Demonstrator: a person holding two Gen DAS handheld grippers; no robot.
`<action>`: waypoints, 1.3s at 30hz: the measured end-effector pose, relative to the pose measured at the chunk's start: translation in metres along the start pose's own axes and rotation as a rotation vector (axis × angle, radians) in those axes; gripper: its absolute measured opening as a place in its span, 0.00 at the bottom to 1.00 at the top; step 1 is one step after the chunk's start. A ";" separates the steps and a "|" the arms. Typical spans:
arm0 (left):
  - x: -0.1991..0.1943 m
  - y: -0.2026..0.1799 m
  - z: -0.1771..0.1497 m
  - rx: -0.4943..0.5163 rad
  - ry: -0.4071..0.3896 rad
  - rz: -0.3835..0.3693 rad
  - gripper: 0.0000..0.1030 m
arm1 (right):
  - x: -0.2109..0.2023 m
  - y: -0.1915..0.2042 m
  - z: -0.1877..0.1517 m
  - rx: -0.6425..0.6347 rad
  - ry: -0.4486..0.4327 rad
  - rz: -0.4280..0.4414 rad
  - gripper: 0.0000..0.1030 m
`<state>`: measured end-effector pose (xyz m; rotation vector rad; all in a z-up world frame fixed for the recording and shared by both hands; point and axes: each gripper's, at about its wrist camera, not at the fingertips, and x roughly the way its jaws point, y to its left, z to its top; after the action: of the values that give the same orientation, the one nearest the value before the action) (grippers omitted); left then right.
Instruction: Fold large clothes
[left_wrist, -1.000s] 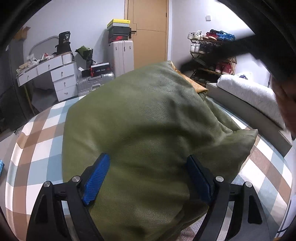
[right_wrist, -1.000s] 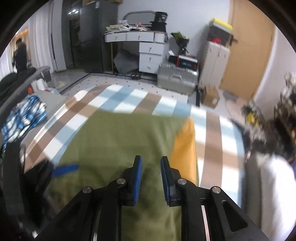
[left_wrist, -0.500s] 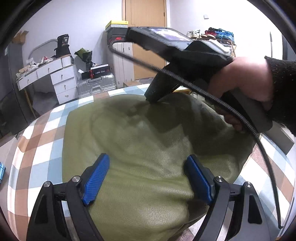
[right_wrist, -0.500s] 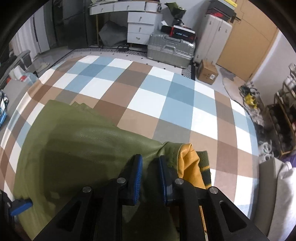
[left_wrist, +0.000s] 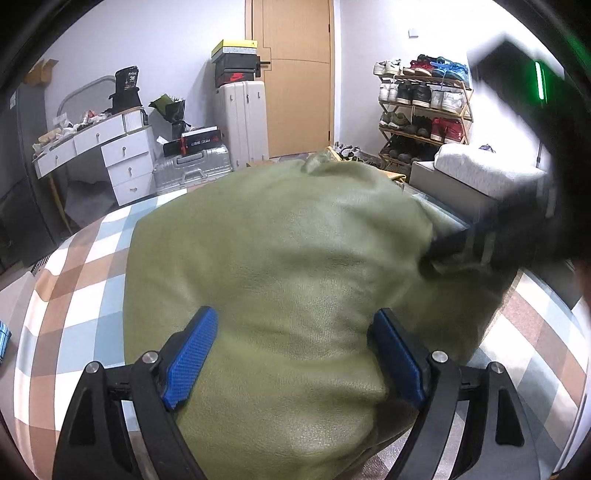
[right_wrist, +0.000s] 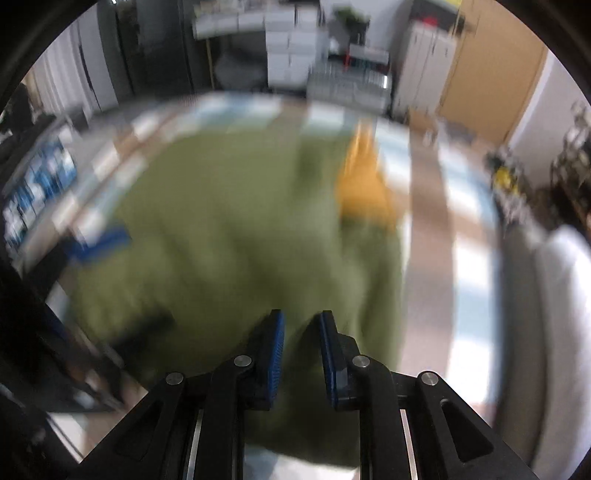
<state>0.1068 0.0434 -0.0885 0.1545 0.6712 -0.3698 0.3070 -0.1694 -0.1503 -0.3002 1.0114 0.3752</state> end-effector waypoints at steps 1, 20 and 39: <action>0.001 -0.001 0.000 0.006 0.005 -0.007 0.82 | 0.007 -0.001 -0.007 0.024 -0.044 0.013 0.18; -0.016 0.062 0.086 -0.042 0.087 -0.169 0.85 | 0.014 -0.034 -0.045 0.297 -0.323 0.277 0.19; 0.056 0.034 0.132 0.006 0.410 -0.291 0.79 | 0.011 -0.057 -0.062 0.415 -0.380 0.459 0.19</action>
<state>0.2360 0.0246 -0.0212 0.1393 1.1032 -0.6282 0.2899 -0.2446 -0.1871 0.3757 0.7508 0.5980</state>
